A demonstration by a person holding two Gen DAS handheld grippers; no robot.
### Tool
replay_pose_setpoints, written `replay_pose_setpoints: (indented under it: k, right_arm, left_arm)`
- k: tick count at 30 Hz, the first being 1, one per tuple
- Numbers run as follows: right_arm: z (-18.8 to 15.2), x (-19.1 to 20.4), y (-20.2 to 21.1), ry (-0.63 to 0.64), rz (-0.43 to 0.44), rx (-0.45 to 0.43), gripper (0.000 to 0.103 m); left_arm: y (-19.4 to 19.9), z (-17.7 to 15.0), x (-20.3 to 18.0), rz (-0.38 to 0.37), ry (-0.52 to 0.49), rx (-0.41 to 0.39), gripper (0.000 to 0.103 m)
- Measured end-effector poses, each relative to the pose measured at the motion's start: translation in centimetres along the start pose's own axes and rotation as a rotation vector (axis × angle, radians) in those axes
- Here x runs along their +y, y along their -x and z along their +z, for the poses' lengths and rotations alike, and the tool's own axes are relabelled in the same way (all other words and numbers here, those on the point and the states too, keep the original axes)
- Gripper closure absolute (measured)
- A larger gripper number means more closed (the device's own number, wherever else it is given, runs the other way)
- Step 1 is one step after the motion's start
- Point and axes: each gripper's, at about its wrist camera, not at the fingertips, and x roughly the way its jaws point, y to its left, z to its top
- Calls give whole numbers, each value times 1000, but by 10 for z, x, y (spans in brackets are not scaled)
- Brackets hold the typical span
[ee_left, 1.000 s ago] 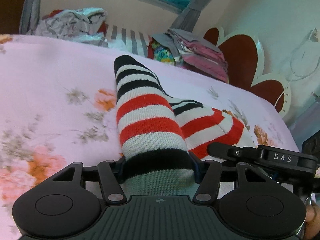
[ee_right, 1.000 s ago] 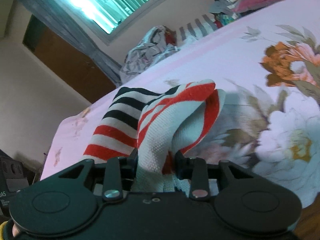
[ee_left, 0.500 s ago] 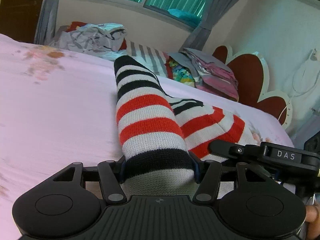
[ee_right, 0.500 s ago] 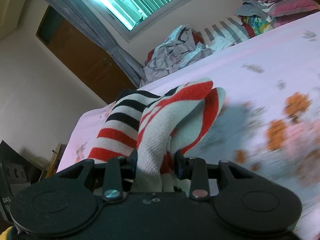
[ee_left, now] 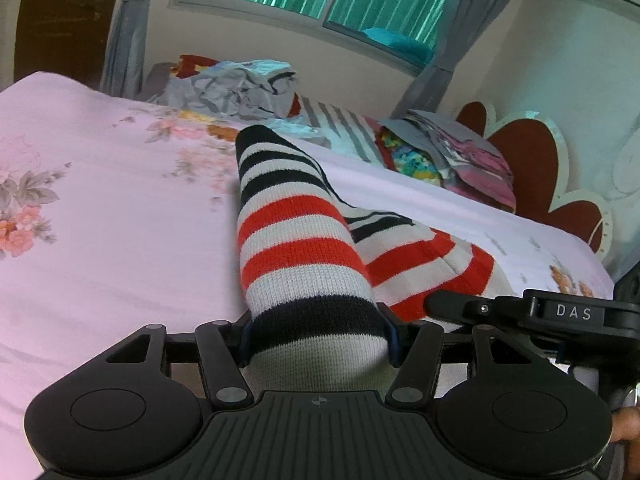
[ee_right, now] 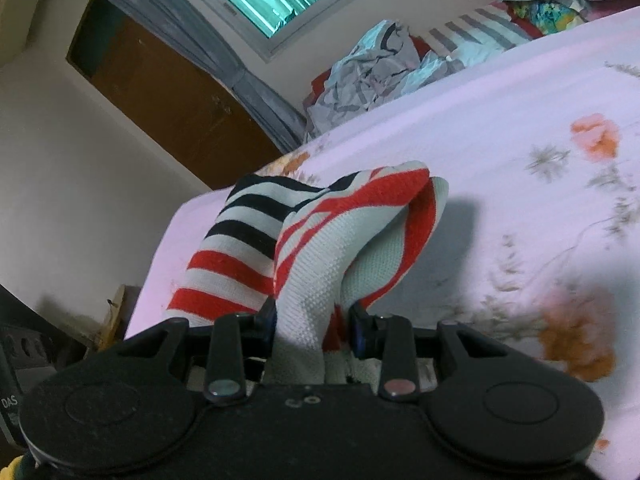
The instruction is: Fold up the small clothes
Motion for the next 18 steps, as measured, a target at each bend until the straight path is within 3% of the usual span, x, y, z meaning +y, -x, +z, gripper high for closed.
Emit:
replay_pose_setpoints:
  k: [4, 6, 8, 12, 18]
  right_arm:
    - [1, -3, -29, 22, -36, 34, 70]
    - [-3, -7, -41, 21, -67, 57, 69]
    - [-7, -13, -46, 17, -84, 70, 67]
    - [-5, -10, -45, 18, -94, 79, 65]
    - [4, -16, -37, -22, -135, 21, 43]
  left_arm:
    - [-14, -16, 25, 31, 31, 0, 45]
    - [-24, -30, 38, 45, 53, 24, 41]
    - [-25, -40, 44, 45, 69, 4, 29]
    - [-27, -38, 42, 45, 67, 14, 29]
    - [-11, -29, 42, 56, 43, -11, 29]
